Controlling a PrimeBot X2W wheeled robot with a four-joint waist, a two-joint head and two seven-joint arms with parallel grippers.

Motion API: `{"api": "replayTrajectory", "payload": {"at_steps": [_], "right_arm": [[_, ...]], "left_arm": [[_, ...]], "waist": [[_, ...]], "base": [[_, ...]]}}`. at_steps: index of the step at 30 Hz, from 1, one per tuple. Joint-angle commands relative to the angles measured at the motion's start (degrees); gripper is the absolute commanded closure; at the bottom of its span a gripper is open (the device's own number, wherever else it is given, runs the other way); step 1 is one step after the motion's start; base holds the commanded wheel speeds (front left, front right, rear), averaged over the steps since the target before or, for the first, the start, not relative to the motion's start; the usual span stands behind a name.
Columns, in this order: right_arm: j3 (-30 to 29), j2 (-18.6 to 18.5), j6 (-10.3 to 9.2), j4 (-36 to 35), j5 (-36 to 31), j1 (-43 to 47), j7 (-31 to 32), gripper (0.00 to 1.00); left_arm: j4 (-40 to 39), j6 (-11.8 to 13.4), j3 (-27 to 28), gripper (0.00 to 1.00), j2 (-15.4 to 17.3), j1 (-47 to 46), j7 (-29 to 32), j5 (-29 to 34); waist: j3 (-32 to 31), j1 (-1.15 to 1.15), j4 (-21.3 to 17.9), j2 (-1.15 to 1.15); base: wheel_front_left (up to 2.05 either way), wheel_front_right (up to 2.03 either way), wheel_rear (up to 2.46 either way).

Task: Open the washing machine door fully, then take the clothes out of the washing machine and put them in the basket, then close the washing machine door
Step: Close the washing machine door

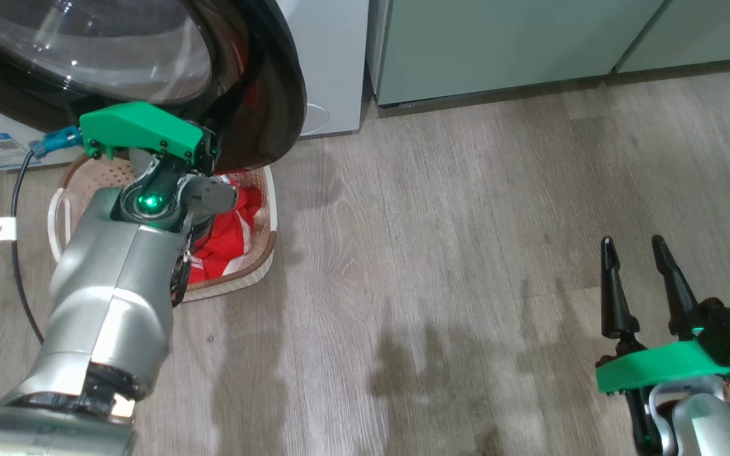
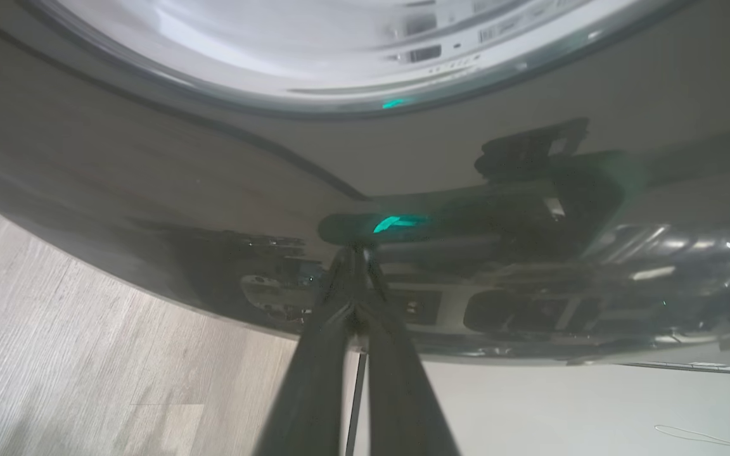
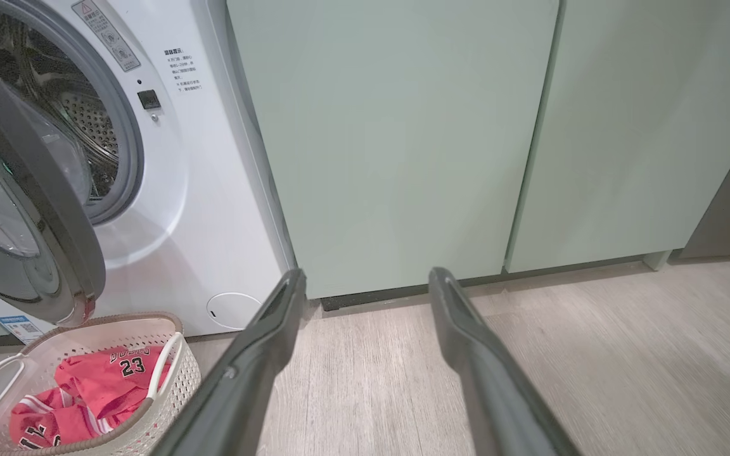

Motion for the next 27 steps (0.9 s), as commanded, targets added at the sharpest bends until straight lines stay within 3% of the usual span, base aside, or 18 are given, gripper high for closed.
{"api": "replayTrajectory", "payload": {"at_steps": [1,9,10,11,12,13,21,27], "right_arm": [[1.0,0.0,0.37,-1.9,-0.2,-1.2,-0.4,0.0],[-0.1,0.1,0.37,-1.4,-0.2,0.0,-0.4,0.0],[-0.1,0.1,0.37,-1.3,-0.1,0.2,-0.4,0.0],[-0.1,0.1,0.37,-1.3,0.0,0.3,-0.4,0.0],[-0.2,0.1,0.37,-1.3,0.1,0.5,-0.4,0.0],[-0.4,0.1,0.37,-1.3,0.3,0.7,-0.4,0.0],[-0.7,0.2,0.37,-0.9,0.7,3.0,-0.4,0.0],[-1.6,0.1,0.37,-1.0,0.8,5.2,-0.4,0.0]], "left_arm": [[-1.7,-0.4,1.6,1.0,2.0,-2.1,-0.2,0.5],[-2.2,-0.4,1.1,1.0,1.8,2.3,-1.9,0.6],[-2.5,-0.4,1.1,0.88,1.9,3.4,-2.2,0.6],[-2.8,-0.4,1.1,0.52,2.1,4.5,-2.7,0.8],[-3.0,-0.4,0.9,0.07,2.3,5.6,-3.2,1.1],[-3.4,-0.4,0.8,0.0,2.5,6.8,-3.5,1.2],[-6.0,-0.4,0.7,0.0,5.7,17.6,-8.8,3.1],[-9.3,-0.4,-2.7,0.0,10.6,26.1,-18.3,9.7]], "waist": [[0.1,0.0,0.0,0.0],[-3.3,0.0,3.5,0.0],[-3.9,0.0,4.0,0.0],[-4.5,0.0,4.5,0.0],[-5.1,0.0,5.0,0.0],[-5.8,0.0,5.6,0.0],[-10.2,0.0,9.3,0.0],[-12.8,0.0,11.7,0.0]], "base": [[0.0,0.0,0.0],[0.0,0.0,0.0],[0.0,0.0,0.0],[0.0,0.0,0.0],[0.0,0.0,0.0],[0.0,0.0,0.0],[0.0,0.0,0.0],[0.0,0.0,0.0]]}}
